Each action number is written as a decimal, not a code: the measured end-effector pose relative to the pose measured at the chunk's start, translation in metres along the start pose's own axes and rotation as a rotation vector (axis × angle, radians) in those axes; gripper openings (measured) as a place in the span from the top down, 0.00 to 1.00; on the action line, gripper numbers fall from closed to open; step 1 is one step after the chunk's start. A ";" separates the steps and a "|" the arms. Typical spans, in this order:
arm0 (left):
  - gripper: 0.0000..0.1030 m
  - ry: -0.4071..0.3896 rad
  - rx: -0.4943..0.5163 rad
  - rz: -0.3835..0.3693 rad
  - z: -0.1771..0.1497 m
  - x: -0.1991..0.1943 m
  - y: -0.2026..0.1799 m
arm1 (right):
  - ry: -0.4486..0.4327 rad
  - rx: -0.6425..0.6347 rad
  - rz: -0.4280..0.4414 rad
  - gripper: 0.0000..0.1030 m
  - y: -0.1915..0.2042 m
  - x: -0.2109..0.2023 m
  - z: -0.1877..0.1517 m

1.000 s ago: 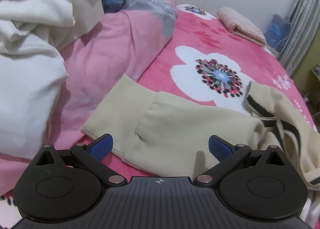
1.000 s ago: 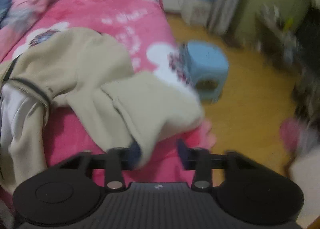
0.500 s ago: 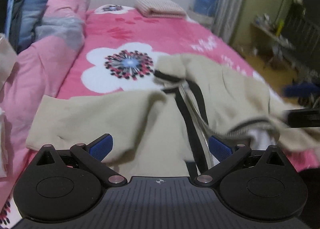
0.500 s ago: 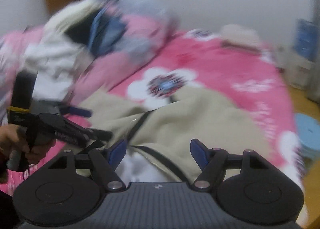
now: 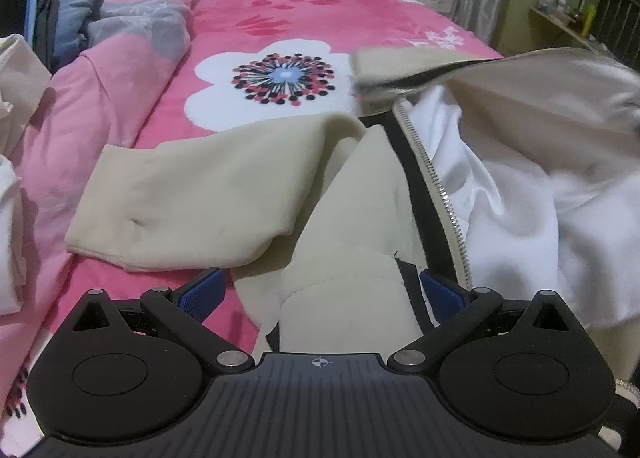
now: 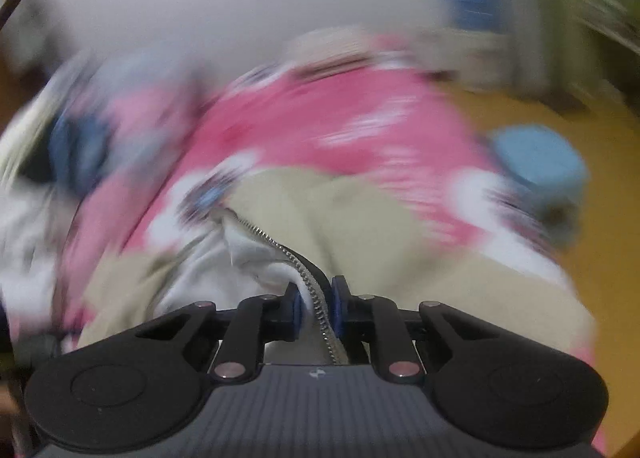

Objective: Fold clothes

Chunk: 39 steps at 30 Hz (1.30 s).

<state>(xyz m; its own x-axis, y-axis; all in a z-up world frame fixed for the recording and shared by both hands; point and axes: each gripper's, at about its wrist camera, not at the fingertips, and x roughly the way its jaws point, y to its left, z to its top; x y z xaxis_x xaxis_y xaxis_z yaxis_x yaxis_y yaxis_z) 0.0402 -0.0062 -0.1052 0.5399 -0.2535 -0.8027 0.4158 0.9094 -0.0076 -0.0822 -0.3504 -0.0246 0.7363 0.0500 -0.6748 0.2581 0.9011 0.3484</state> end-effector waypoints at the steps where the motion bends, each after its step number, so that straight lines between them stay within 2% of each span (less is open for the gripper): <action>1: 0.00 0.001 0.003 0.008 -0.001 -0.001 -0.001 | -0.002 0.093 -0.017 0.86 -0.022 -0.008 -0.010; 4: 0.00 0.010 0.004 0.039 -0.002 -0.005 -0.002 | -0.006 0.372 -0.067 0.91 -0.086 -0.032 -0.041; 7: 0.00 0.019 0.009 0.073 0.001 -0.012 -0.004 | 0.020 0.556 -0.070 0.91 -0.125 -0.043 -0.078; 11: 0.00 0.000 0.000 0.091 0.009 -0.031 -0.004 | 0.044 0.626 -0.018 0.87 -0.135 -0.051 -0.097; 15: 0.00 -0.059 -0.004 0.082 0.019 -0.049 -0.004 | 0.012 0.537 -0.018 0.78 -0.122 -0.076 -0.082; 18: 0.00 -0.078 -0.011 0.052 0.026 -0.047 -0.004 | -0.066 0.379 -0.094 0.71 -0.104 -0.102 -0.063; 21: 0.00 -0.082 -0.021 0.018 0.030 -0.038 -0.005 | -0.119 0.288 -0.064 0.67 -0.081 -0.112 -0.046; 25: 0.00 -0.067 -0.053 -0.033 0.036 -0.022 -0.001 | -0.073 0.219 0.081 0.60 -0.037 -0.079 -0.020; 27: 0.00 -0.076 -0.045 -0.056 0.044 -0.013 -0.002 | -0.020 0.149 0.121 0.59 -0.007 -0.044 -0.005; 29: 0.00 -0.085 -0.036 -0.078 0.052 -0.005 -0.002 | 0.016 0.056 0.121 0.56 0.021 -0.011 0.006; 33: 0.00 -0.098 -0.025 -0.124 0.068 0.021 -0.006 | 0.137 -0.188 0.056 0.54 0.076 0.069 0.020; 37: 0.05 -0.081 -0.020 -0.154 0.078 0.049 -0.011 | 0.142 -0.477 -0.089 0.54 0.121 0.130 0.013; 39: 0.06 -0.092 -0.024 -0.166 0.078 0.055 -0.011 | 0.151 -0.596 -0.168 0.54 0.130 0.157 0.003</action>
<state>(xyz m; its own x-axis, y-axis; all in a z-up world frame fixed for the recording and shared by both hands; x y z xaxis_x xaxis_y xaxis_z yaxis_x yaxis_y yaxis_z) 0.1218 -0.0555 -0.1027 0.5299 -0.4290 -0.7315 0.4880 0.8597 -0.1507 0.0686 -0.2272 -0.0831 0.6083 -0.0921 -0.7883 -0.0616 0.9848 -0.1626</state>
